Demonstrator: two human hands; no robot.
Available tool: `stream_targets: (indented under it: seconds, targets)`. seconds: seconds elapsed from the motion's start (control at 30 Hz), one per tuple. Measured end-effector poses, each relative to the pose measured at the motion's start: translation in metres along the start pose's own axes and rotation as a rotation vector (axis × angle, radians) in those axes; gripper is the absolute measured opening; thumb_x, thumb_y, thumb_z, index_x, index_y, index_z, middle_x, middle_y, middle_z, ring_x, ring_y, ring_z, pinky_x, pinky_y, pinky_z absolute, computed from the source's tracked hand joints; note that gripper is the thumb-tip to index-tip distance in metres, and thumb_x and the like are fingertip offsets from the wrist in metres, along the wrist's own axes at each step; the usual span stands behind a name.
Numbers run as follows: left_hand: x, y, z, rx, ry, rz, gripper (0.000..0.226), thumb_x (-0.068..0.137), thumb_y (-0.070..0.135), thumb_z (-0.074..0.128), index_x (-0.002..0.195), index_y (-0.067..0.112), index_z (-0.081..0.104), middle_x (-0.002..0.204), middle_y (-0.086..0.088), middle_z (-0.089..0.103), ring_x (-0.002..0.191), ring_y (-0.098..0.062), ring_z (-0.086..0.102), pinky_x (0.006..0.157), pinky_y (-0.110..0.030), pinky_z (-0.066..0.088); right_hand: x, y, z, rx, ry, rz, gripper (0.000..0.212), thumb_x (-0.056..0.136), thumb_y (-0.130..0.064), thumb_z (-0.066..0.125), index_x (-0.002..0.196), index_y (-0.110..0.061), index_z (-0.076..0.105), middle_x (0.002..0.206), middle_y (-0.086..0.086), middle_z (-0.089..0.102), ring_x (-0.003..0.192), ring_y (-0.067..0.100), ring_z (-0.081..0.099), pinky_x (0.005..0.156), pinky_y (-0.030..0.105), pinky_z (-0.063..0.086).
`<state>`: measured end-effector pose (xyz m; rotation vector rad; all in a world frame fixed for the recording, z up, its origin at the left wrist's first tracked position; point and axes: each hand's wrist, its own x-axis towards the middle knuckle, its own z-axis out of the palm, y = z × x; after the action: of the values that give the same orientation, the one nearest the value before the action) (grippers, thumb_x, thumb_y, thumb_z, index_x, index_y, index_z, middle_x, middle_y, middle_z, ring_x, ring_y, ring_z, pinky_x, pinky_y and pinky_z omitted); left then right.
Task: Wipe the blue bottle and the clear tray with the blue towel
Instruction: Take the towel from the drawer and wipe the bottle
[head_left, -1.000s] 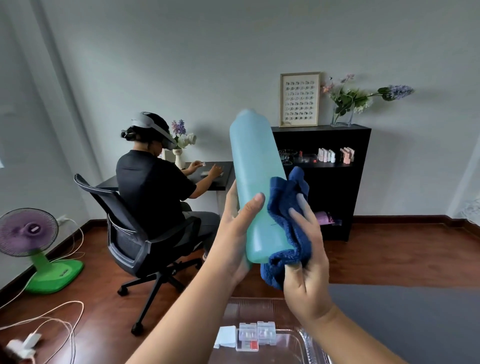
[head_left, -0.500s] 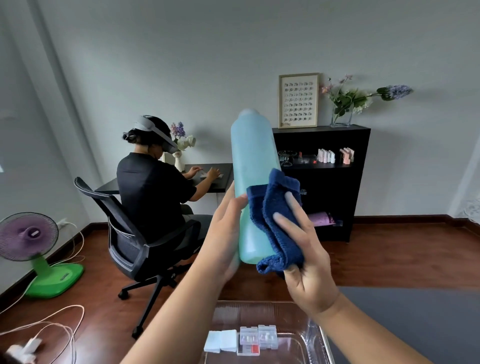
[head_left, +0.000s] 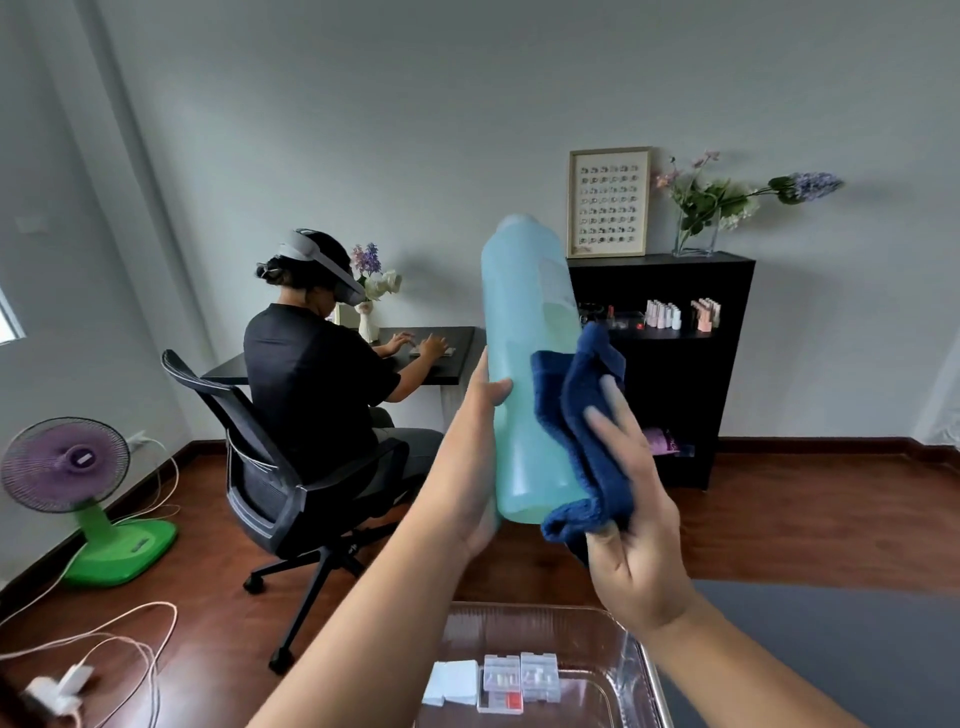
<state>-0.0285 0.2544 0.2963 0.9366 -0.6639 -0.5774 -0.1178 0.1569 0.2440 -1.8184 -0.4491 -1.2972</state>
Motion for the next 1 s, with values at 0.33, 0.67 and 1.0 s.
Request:
stream_targets:
  seconds: [0.33, 0.67, 1.0]
  targets:
    - [-0.014, -0.015, 0.0, 0.049, -0.048, 0.142, 0.086, 0.069, 0.038, 0.082, 0.142, 0.035, 0.035, 0.124, -0.008, 0.064, 0.107, -0.028, 0.065, 0.08, -0.036, 0.055, -0.008, -0.005, 0.006, 0.186, 0.07, 0.175, 0.052, 0.097, -0.054, 0.036, 0.142, -0.029, 0.041, 0.157, 0.002, 0.029, 0.145, 0.026, 0.025, 0.116, 0.042, 0.027]
    - [-0.014, -0.012, 0.007, -0.018, -0.036, 0.14, 0.057, 0.08, 0.023, 0.062, 0.136, 0.026, 0.049, 0.125, -0.016, 0.063, 0.099, -0.031, 0.065, 0.077, -0.044, 0.057, 0.072, -0.007, -0.012, 0.421, -0.095, 0.418, 0.049, 0.091, -0.03, 0.048, 0.138, -0.042, 0.039, 0.158, -0.01, 0.022, 0.145, 0.008, 0.023, 0.12, 0.042, 0.021]
    - [0.0, 0.005, -0.004, 0.101, 0.101, 0.096, 0.049, 0.095, 0.025, 0.048, 0.143, 0.031, 0.041, 0.127, -0.003, 0.064, 0.104, -0.021, 0.067, 0.084, -0.035, 0.056, 0.017, -0.027, 0.003, 0.25, -0.09, 0.299, 0.044, 0.094, -0.038, 0.042, 0.135, -0.054, 0.039, 0.158, -0.007, 0.025, 0.147, 0.014, 0.019, 0.12, 0.047, 0.019]
